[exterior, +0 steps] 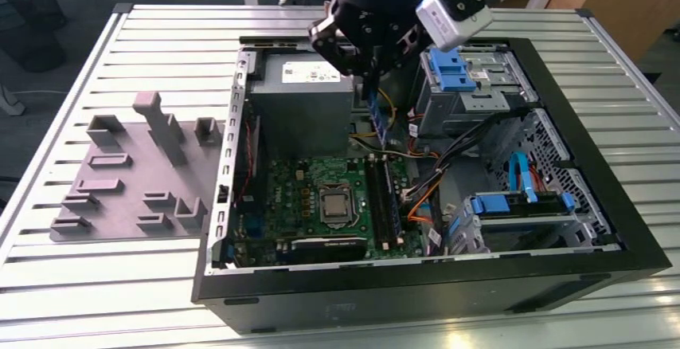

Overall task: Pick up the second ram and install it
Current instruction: 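Insert the second ram into the second slot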

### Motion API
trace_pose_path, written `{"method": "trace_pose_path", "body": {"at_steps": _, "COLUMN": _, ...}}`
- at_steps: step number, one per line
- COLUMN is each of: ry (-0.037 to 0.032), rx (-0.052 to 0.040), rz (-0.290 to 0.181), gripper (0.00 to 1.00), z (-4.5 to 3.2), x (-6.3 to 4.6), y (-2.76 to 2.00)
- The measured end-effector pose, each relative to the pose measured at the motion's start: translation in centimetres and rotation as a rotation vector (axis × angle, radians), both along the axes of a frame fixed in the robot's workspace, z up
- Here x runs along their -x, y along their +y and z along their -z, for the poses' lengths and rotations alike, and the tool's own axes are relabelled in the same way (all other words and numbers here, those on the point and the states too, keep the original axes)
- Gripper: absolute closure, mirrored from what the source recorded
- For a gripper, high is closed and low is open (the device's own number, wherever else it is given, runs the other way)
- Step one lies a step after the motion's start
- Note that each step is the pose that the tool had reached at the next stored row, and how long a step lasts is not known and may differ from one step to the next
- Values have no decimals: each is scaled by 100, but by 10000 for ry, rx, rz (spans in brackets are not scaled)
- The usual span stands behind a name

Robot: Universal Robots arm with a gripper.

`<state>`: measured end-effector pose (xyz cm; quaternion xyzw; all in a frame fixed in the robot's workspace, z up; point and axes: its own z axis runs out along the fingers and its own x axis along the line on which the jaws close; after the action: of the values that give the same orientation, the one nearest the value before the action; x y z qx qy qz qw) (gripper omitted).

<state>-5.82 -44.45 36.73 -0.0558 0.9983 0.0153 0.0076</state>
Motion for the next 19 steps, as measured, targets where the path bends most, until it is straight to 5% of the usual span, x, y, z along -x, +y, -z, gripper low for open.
{"method": "trace_pose_path", "body": {"at_steps": 11, "ry": 0, "rx": 7, "rz": 1376, "gripper": 86, "z": 21, "x": -4, "y": 17}}
{"method": "trace_pose_path", "body": {"at_steps": 19, "ry": -2, "rx": 24, "rz": 1396, "gripper": 86, "z": 43, "x": -51, "y": 17}}
